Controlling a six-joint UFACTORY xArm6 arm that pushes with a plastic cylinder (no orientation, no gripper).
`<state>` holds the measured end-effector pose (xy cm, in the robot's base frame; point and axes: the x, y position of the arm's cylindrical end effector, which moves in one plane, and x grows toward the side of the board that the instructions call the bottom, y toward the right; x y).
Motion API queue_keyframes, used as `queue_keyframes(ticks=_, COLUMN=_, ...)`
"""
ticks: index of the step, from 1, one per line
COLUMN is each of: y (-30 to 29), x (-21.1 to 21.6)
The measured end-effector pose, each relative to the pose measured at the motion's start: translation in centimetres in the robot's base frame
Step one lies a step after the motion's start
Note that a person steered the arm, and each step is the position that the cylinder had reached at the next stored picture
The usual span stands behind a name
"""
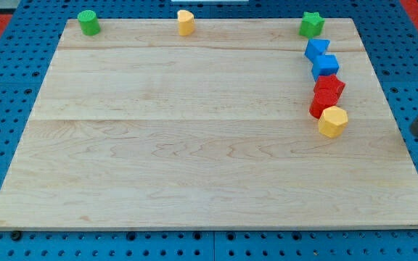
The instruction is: Move the red star to the center of the board
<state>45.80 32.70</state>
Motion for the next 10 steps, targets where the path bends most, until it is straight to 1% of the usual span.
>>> queue_keyframes(ticks=1, y=-0.5, x=-4.2)
queue_keyframes(ticks=3, y=-8.7, x=-4.6)
queue_keyframes(ticks=5, y=-9.7, x=-7.4)
queue_keyframes(ticks=8, y=-22.0, x=-7.6)
queue_keyframes(ticks=9, y=-27.0, x=-7.6)
queue_keyframes(ticks=10, y=-31.0, x=-8.4)
